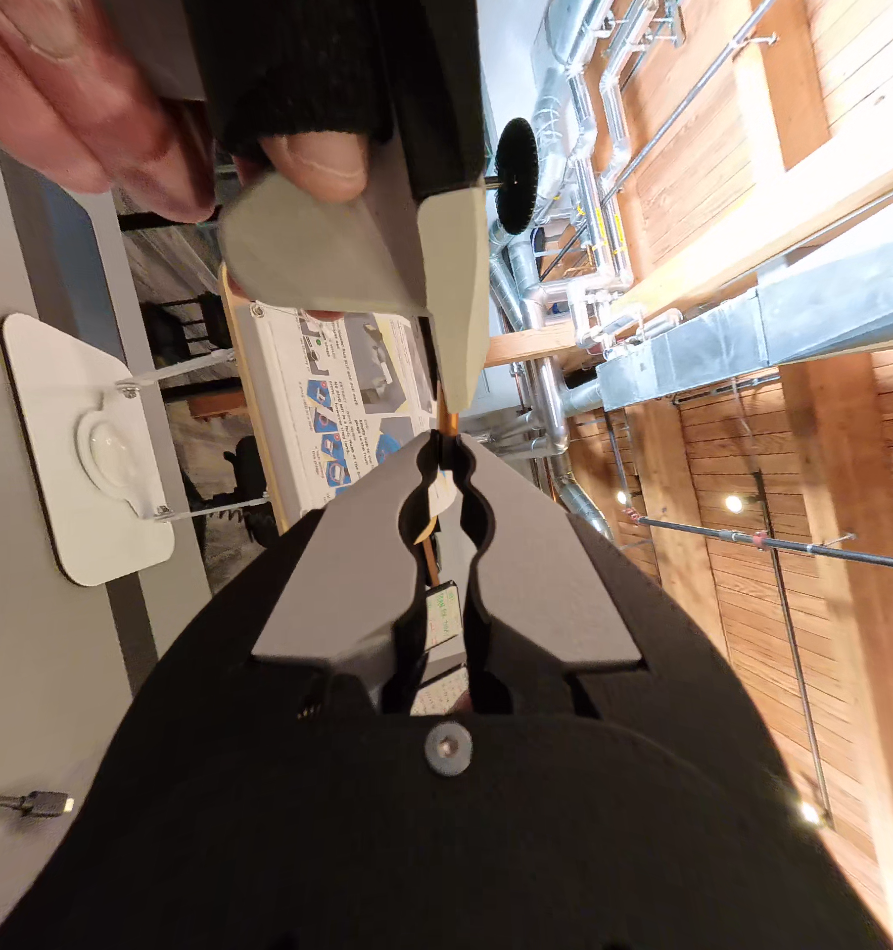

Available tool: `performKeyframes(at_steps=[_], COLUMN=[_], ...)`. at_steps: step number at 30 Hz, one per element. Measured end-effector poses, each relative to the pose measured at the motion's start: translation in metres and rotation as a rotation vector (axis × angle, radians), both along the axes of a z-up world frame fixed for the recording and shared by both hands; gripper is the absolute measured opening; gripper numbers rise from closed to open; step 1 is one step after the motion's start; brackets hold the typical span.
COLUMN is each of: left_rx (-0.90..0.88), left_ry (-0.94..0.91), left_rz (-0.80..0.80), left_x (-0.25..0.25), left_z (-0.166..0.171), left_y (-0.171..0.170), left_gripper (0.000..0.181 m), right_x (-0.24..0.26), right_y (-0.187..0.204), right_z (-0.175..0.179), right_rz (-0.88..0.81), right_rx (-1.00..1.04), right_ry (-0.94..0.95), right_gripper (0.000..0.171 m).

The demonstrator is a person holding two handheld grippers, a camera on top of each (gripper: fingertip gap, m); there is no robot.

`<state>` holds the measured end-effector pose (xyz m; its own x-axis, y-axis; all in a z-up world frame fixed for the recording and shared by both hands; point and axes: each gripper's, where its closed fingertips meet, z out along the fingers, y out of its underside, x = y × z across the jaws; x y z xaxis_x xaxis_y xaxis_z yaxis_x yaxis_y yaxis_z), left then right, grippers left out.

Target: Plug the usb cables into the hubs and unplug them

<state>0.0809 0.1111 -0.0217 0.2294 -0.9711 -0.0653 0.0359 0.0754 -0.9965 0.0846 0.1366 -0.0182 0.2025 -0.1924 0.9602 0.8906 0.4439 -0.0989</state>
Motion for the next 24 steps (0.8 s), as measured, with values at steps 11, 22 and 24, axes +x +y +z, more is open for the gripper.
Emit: performKeyframes(at_steps=[11, 22, 24], left_rx=[0.063, 0.099, 0.106], left_ry=[-0.019, -0.023, -0.019], left_rz=[0.040, 0.073, 0.078], left_x=[0.0004, 0.0015, 0.0019], left_z=[0.0058, 0.0051, 0.0045], left_y=[-0.0021, -0.0009, -0.0007], left_gripper=[0.015, 0.015, 0.015], right_x=[-0.0019, -0.0043, -0.0042], right_y=[-0.0018, -0.0013, -0.0010], right_z=[0.0025, 0.0007, 0.0005], right_rz=[0.022, 0.053, 0.055], right_rx=[-0.031, -0.063, -0.065], right_ry=[0.077, 0.125, 0.123], right_gripper=[0.001, 0.001, 0.001])
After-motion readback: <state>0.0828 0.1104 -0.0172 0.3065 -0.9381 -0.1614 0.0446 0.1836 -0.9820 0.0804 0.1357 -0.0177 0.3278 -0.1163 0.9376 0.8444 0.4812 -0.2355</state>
